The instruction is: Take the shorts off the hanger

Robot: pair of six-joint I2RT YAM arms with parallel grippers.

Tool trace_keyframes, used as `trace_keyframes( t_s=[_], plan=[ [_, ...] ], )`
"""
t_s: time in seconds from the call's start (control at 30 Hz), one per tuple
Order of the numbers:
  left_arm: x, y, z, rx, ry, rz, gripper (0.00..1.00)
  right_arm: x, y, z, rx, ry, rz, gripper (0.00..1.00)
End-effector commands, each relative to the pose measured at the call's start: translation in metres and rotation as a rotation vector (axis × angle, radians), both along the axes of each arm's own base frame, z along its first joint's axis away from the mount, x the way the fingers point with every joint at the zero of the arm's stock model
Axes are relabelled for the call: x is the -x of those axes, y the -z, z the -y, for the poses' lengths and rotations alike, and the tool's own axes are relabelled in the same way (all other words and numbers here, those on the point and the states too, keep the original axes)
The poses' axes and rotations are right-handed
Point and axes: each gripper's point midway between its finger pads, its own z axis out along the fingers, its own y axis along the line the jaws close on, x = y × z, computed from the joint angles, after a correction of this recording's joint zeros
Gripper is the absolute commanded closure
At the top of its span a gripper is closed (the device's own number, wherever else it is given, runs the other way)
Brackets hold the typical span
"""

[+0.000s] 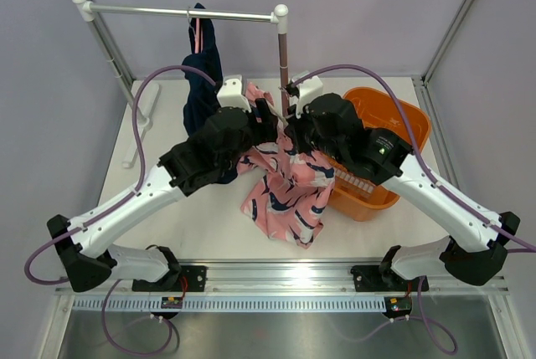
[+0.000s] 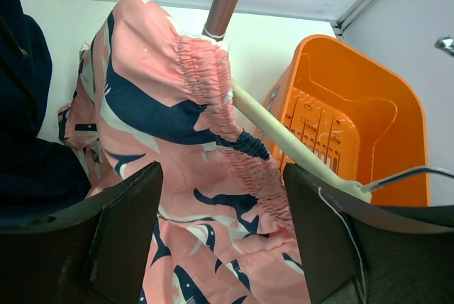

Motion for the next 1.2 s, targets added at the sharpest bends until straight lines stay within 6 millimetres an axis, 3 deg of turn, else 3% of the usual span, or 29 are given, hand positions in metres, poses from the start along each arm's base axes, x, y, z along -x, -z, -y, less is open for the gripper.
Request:
trace_keyframes(
  t_s=[0.0,0.23,0.27,0.3,0.33,0.43,0.63,0.67,0.77,0.8,0.87,0.9,1.17],
  plan=[
    [-0.011,-0.024,0.006,0.059,-0.041,0.051,0.27,0.005,-0.04,0.006,-0.078,0.016,0.075,1.0],
    [-0.016,-0.02,0.012,0.045,-0.045,0.04,0.25,0.009,-0.042,0.01,-0.08,0.017,0.08,1.0],
    [-0.018,-0.02,0.012,0.044,-0.053,0.041,0.18,0.01,-0.042,0.012,-0.078,0.019,0.082,1.0],
    [-0.017,-0.019,0.012,0.043,-0.053,0.039,0.18,0.011,-0.042,0.012,-0.077,0.019,0.081,1.0],
    [-0.019,-0.018,0.01,0.041,-0.065,0.041,0.08,0.011,-0.042,0.013,-0.078,0.019,0.082,1.0],
    [-0.022,-0.02,0.006,0.038,-0.073,0.051,0.21,0.014,-0.042,0.015,-0.081,0.016,0.08,1.0],
    [-0.032,-0.02,-0.002,0.054,-0.099,0.052,0.31,0.019,-0.038,0.019,-0.08,0.017,0.072,1.0],
    [-0.033,-0.02,-0.003,0.053,-0.103,0.052,0.41,0.02,-0.037,0.021,-0.077,0.019,0.069,1.0],
    [-0.036,-0.023,-0.006,0.061,-0.115,0.061,0.61,0.021,-0.033,0.025,-0.066,0.032,0.067,1.0],
    [-0.037,-0.024,-0.009,0.062,-0.122,0.066,0.73,0.021,-0.032,0.027,-0.062,0.039,0.066,1.0],
    [-0.04,-0.027,-0.012,0.055,-0.136,0.074,0.85,0.023,-0.027,0.03,-0.051,0.04,0.058,1.0],
    [-0.043,-0.029,-0.015,0.054,-0.151,0.077,0.98,0.025,-0.027,0.031,-0.057,0.033,0.054,1.0],
    [-0.074,-0.025,-0.045,0.045,-0.277,0.058,1.0,0.052,-0.024,0.046,-0.073,-0.031,0.02,1.0]
  ],
)
